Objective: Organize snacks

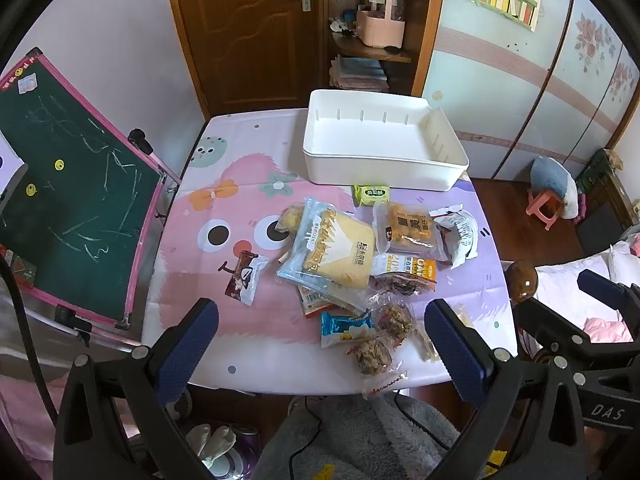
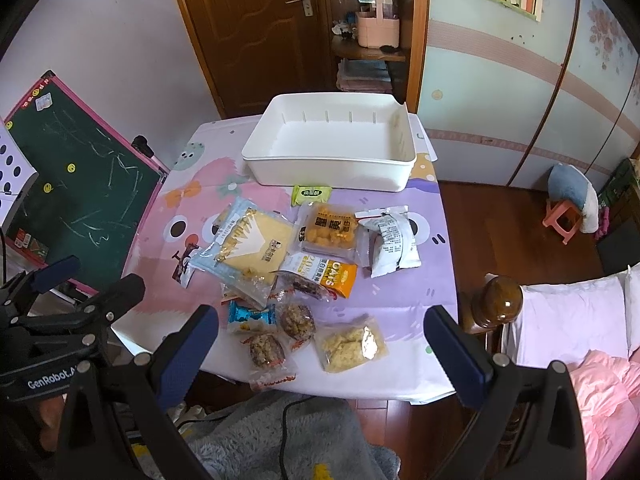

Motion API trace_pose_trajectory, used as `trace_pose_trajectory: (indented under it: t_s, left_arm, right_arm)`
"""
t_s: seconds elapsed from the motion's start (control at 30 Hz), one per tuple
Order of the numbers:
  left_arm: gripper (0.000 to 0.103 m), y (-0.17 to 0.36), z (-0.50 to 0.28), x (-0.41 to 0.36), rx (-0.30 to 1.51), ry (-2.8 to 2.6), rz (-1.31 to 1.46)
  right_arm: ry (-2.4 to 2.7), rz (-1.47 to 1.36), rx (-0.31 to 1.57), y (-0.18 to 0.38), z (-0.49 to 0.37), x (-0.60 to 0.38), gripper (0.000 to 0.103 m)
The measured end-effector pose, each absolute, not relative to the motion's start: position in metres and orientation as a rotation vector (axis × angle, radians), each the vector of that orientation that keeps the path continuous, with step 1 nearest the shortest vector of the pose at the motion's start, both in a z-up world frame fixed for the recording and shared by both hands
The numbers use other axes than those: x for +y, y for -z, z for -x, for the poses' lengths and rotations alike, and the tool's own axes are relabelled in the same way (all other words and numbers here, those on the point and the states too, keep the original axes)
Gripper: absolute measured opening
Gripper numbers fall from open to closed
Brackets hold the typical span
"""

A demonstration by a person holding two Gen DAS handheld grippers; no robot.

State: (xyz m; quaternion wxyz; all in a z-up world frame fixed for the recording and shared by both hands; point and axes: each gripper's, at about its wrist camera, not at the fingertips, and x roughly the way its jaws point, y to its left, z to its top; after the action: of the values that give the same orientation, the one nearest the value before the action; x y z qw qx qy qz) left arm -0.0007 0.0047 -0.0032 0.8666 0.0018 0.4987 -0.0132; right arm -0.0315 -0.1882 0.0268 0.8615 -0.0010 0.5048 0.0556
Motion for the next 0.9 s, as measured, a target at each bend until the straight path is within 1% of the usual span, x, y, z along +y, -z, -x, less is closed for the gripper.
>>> trace_pose_trajectory:
  t_s: [0.9]
  left_arm:
    - [0.102,-0.0038,0.0064,-0.0017,1.054,0.041,-0.013]
  right_arm:
    - [-0.129,-0.007,1.056,-0.0268,0.0328,-0.1924,0.103]
